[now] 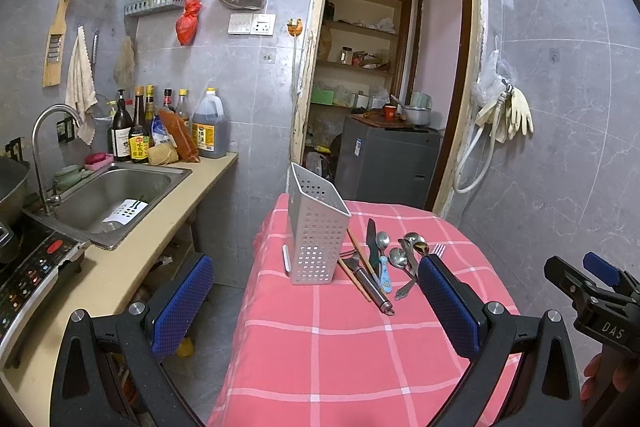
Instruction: Organize utensils
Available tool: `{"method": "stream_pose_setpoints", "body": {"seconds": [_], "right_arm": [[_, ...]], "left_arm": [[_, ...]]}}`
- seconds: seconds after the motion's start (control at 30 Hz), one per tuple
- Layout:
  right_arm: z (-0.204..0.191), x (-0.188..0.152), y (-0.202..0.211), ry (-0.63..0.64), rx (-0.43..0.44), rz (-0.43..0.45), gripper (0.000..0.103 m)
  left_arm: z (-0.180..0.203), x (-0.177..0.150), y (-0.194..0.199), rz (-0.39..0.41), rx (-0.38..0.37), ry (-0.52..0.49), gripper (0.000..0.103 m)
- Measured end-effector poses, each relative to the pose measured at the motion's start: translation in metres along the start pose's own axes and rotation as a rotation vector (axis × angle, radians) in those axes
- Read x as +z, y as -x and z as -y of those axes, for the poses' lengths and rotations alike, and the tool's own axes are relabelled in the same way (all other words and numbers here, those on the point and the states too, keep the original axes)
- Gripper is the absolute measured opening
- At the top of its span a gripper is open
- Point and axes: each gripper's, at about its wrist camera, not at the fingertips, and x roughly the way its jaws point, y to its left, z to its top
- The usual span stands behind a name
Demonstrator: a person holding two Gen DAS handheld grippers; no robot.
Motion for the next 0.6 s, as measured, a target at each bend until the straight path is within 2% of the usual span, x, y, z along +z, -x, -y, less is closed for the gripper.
{"method": "stream_pose_setpoints", "body": {"seconds": [0.2,0.43,0.6], "right_arm": [[0.006,-0.002,-0.010,0.036,0.019,-0.009,0.102],[0.038,0.030,-0.032,0.052,0.095,-0.080,0.102],[0.066,0.051,-0.065,0.025,0.130,-0.122,0.102]], "left_arm": [[0.011,0.002,-0.013,-0.018,-0.032,0.012,0.103],[0.028,0.017,-0.041,-0.095,-0.106,0.041,0.102],[0.053,0.025,-0.073,-0.153,-0.152,0.020,0.088]]}}
